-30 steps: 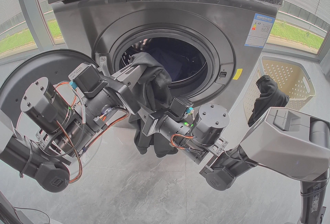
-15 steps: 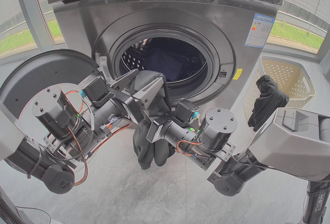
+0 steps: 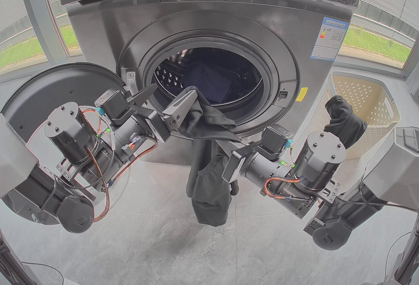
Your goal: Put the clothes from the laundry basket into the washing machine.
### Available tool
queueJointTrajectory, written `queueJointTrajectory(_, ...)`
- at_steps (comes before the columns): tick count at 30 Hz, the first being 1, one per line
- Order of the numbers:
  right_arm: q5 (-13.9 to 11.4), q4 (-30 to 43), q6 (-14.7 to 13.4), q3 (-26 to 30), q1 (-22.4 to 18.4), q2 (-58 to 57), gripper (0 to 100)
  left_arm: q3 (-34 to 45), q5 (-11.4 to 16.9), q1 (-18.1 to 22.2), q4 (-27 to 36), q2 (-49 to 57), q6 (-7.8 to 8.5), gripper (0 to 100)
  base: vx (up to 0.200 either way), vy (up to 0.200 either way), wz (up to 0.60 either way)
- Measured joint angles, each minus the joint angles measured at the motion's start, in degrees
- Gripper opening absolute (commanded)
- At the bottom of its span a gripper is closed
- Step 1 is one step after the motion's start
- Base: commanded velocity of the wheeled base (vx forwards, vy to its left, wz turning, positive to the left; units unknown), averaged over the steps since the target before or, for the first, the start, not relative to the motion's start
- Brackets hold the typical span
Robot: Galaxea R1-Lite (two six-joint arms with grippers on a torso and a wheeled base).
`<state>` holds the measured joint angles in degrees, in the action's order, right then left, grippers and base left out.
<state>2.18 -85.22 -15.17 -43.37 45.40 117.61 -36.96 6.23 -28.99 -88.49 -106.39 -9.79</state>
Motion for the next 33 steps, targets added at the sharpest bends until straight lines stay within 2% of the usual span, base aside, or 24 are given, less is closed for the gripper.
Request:
queueJointTrajectory(20, 0.1, 1.2, 0.0, 3.9, -4.2, -3.9, 0, 0.0, 0.2, 4.5, 0.0, -3.9, 0.05, 100, 0.000, 0.000, 0.00)
queueJointTrajectory(33, 0.1, 2.8, 0.0, 5.8, -8.0, -4.7, 0, -1.3, 0.1, 5.0, 0.0, -4.2, 0.07, 100, 0.000, 0.000, 0.00)
